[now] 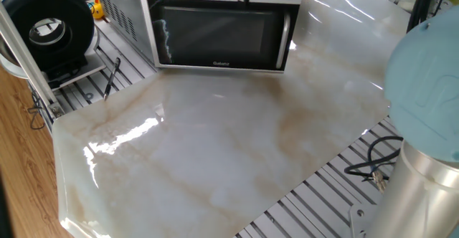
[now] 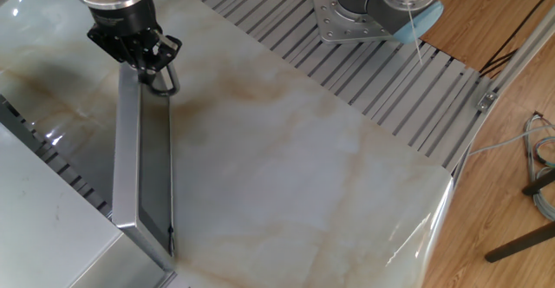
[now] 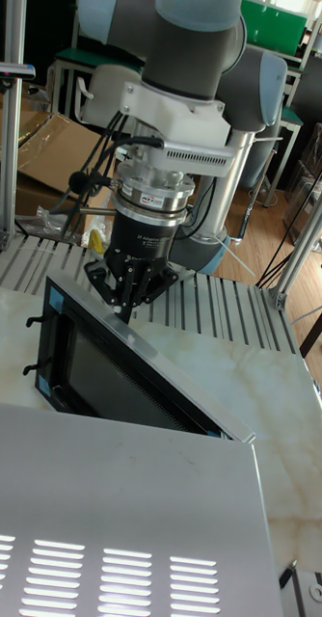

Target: Close the microwave door

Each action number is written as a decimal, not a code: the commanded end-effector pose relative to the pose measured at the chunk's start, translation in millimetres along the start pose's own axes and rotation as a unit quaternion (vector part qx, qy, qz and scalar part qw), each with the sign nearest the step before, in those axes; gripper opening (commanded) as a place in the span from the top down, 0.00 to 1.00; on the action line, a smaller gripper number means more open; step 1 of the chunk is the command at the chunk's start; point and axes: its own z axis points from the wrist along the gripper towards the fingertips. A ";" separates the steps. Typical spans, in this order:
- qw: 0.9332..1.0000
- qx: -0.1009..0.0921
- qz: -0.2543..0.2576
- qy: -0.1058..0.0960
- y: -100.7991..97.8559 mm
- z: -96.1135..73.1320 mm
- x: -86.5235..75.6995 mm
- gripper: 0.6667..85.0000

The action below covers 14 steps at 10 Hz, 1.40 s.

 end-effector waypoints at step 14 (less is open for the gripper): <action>1.000 -0.010 -0.017 -0.001 -51.6 -9.5 -18.7 0.99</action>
